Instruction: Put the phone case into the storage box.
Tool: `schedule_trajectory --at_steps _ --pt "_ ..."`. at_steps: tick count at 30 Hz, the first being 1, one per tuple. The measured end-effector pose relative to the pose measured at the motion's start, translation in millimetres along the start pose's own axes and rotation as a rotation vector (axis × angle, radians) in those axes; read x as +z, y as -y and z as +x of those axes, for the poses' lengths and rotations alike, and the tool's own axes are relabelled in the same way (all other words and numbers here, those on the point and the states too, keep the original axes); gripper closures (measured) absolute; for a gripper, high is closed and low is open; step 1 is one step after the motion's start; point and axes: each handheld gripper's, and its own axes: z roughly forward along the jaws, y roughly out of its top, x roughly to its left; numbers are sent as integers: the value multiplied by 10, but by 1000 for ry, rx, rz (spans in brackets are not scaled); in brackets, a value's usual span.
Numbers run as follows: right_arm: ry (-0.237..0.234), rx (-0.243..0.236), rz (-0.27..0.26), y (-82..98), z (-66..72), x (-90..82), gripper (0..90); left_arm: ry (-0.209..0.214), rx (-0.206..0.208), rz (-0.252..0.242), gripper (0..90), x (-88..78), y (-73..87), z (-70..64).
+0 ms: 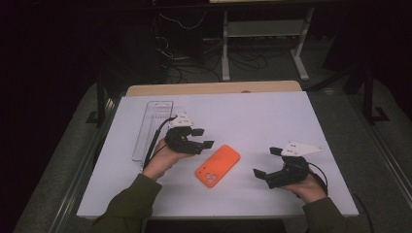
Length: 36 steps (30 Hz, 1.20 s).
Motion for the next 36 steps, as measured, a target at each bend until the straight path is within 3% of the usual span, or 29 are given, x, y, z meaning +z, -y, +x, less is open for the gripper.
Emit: schedule_trajectory --at_steps 1,12,16,21,28,36 --pt "0 1 1 0 3 1 0 16 8 -25 325 -108 32 19" --pt "-1 -9 10 9 2 31 0 18 50 -89 175 -546 189 86" --pt "0 -10 18 6 -15 53 0 9 65 -101 129 -731 304 103" --pt "2 -18 32 6 -13 86 0 -15 54 -114 52 -910 441 118" --pt "-1 -21 31 3 -11 100 0 -27 8 -119 0 -1009 638 111" --pt "0 -22 32 -2 -9 100 0 -48 -3 -123 0 -1074 790 77"
